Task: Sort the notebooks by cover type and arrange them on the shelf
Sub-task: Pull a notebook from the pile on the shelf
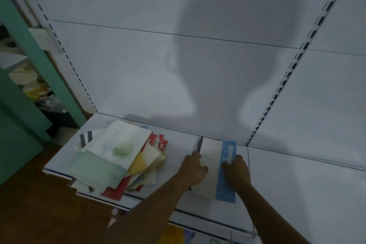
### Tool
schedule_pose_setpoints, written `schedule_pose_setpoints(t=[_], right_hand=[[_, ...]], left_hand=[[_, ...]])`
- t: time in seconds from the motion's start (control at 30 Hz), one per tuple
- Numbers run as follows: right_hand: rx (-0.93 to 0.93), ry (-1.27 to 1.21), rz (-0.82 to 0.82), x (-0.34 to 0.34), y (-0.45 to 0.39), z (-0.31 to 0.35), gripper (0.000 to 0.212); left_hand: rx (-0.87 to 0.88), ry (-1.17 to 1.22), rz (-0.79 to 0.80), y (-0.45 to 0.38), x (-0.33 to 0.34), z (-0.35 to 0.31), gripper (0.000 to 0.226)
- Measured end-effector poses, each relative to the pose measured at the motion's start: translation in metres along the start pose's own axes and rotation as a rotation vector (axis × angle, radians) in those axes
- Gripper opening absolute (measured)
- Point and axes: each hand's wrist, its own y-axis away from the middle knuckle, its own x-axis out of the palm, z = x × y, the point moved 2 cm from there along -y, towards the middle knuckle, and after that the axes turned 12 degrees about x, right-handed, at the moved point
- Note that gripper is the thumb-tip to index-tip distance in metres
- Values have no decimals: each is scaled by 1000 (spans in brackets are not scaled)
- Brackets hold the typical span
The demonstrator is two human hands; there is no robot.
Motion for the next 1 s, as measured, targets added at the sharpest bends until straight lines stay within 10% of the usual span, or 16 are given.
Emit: schedule_pose_setpoints(t=[0.3,0.6,0.77,1.0], right_hand=[[-48,267,-204,9,14,23,50],[-253,-35,450,86,118,151,20],[-316,62,452,127,153,170,27],[-227,11,452,156,162,170,39]], left_hand=[[77,-158,-85,8,-28,4,37],[-4,-401,-611,67,-207,43,22],[-415,-553,-416,109,-245,103,52],[-334,-485,-382,124,-245,124,60]])
